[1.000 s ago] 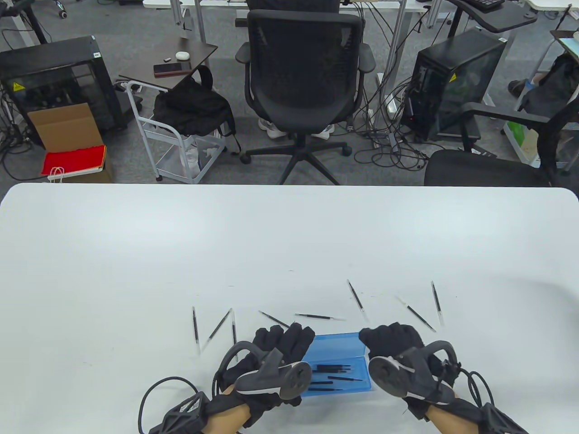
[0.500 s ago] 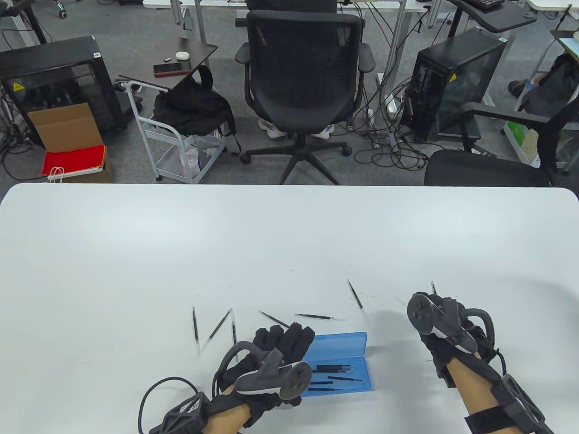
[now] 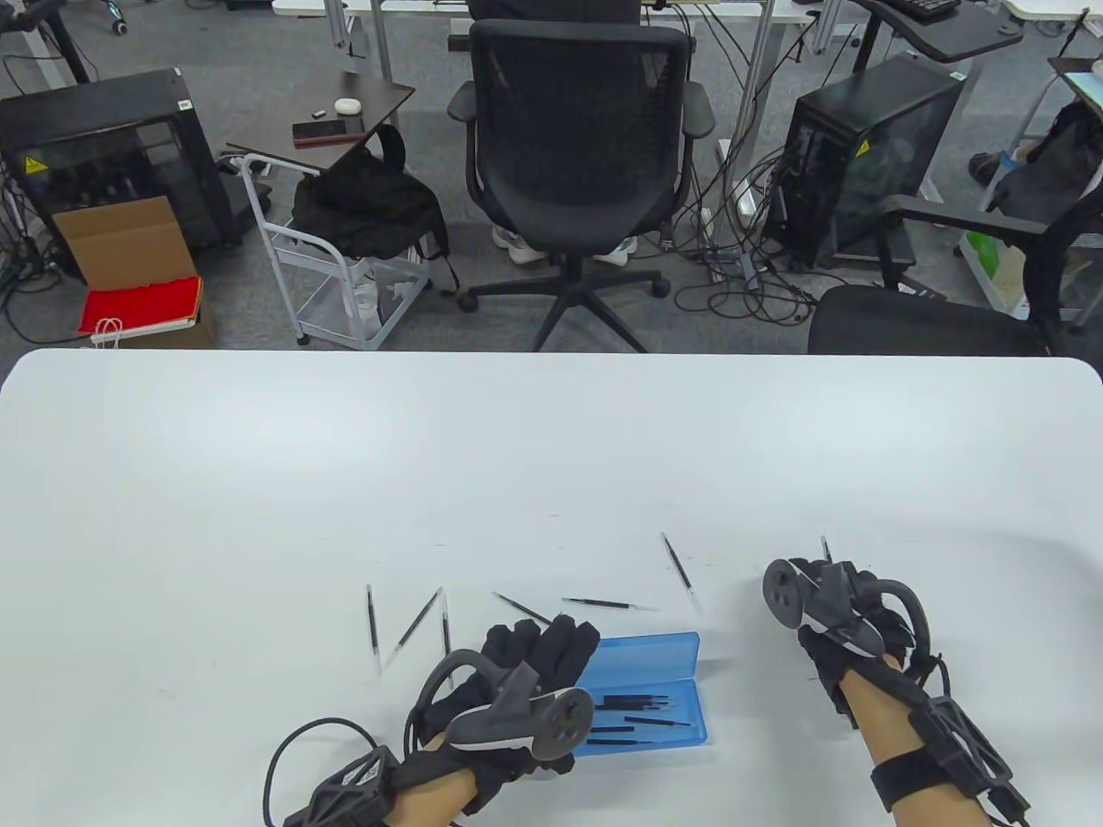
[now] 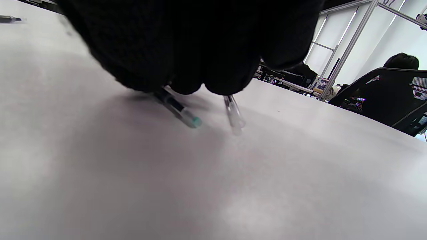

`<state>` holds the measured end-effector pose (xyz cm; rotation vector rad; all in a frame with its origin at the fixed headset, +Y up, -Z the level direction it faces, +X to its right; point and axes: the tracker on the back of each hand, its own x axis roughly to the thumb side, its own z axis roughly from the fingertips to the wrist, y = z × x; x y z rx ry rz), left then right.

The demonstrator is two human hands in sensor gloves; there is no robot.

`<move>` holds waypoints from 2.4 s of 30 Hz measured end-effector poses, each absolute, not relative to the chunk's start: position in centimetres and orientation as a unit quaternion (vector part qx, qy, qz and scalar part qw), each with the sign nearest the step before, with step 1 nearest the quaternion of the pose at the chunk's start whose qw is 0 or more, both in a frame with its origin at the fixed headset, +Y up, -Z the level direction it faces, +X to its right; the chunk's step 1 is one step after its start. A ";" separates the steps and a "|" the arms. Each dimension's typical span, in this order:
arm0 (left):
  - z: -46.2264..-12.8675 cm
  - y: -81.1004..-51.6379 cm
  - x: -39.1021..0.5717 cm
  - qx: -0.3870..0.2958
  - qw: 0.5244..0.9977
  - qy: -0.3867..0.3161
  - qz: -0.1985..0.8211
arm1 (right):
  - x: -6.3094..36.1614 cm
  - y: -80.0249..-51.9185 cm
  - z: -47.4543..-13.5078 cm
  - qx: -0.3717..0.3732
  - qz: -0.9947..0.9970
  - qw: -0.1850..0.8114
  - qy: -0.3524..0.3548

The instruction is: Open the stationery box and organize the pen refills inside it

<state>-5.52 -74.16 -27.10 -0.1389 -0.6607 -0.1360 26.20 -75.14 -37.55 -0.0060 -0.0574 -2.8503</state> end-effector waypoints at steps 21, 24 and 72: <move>-27.2 -74.2 -5.5 -0.069 0.941 -0.323 -0.065 | 25.5 -75.5 -37.6 0.001 -0.985 0.170 -0.021; -27.2 -74.2 -5.5 -0.069 0.941 -0.323 -0.065 | 25.5 -75.5 -37.8 0.005 -0.986 0.164 -0.023; -27.3 -74.2 -5.6 -0.072 0.942 -0.323 -0.062 | 9.5 -72.8 -24.0 -0.363 -0.916 0.155 0.066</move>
